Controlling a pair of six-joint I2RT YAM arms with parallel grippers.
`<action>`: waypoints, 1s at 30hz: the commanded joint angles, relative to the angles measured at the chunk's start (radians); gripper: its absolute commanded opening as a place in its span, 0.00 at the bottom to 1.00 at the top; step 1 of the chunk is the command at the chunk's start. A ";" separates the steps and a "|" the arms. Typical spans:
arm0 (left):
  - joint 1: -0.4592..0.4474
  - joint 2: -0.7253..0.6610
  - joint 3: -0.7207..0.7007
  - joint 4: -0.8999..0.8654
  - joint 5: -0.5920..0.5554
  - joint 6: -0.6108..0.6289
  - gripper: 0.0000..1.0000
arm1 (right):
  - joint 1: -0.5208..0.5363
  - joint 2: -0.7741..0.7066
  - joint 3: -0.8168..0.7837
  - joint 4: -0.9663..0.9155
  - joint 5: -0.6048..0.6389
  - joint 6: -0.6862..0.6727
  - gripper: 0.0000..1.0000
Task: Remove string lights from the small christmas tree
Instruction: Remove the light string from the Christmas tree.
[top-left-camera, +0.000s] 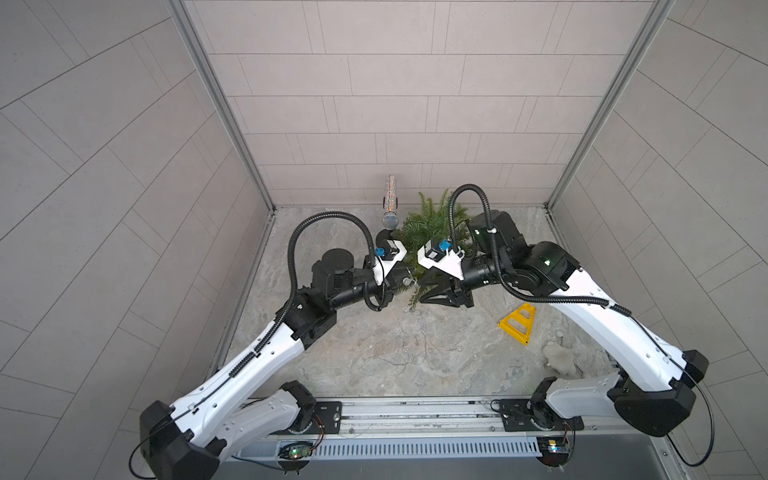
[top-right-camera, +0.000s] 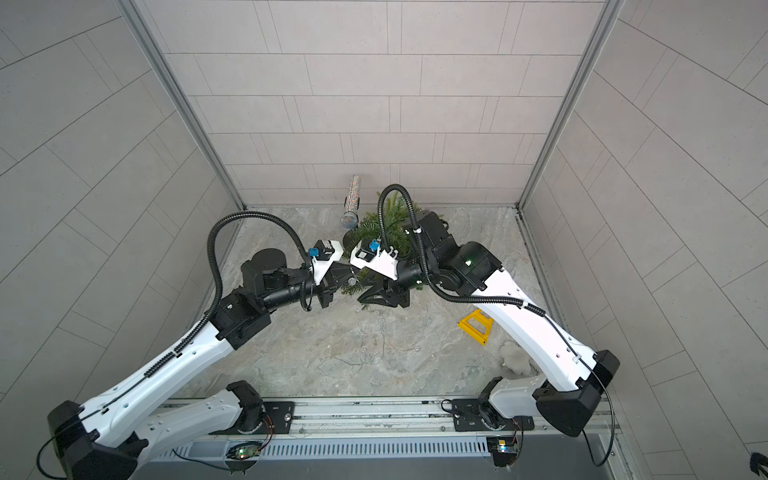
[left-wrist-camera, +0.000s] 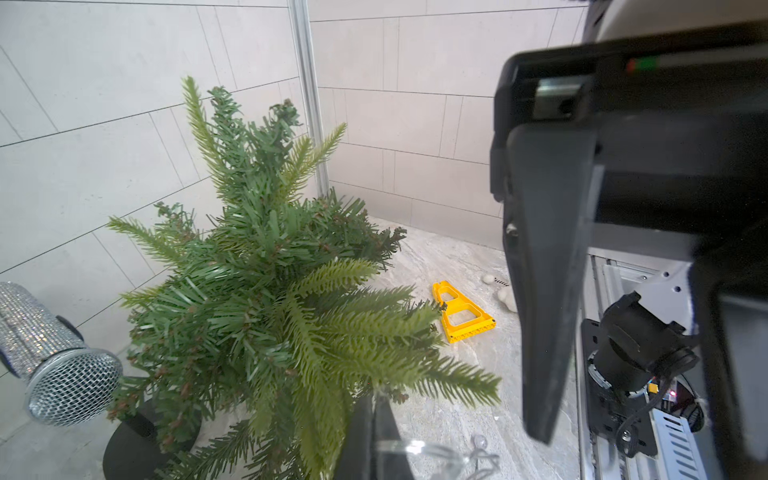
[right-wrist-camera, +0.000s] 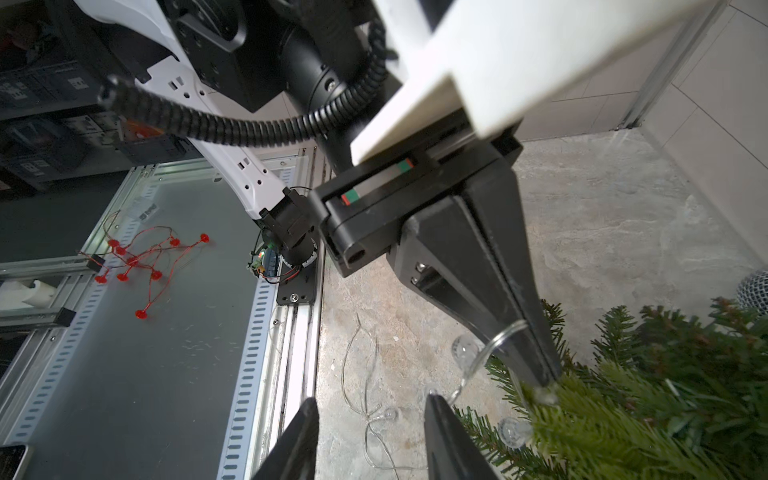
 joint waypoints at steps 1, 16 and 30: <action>0.009 -0.054 -0.025 0.067 -0.054 -0.021 0.00 | 0.006 -0.024 -0.008 0.042 0.038 0.012 0.47; 0.016 -0.062 -0.084 0.128 -0.006 -0.067 0.00 | 0.002 -0.126 -0.181 0.199 0.279 0.105 0.40; 0.016 -0.079 -0.129 0.131 -0.209 -0.071 0.00 | -0.009 -0.158 -0.229 0.230 0.280 0.113 0.41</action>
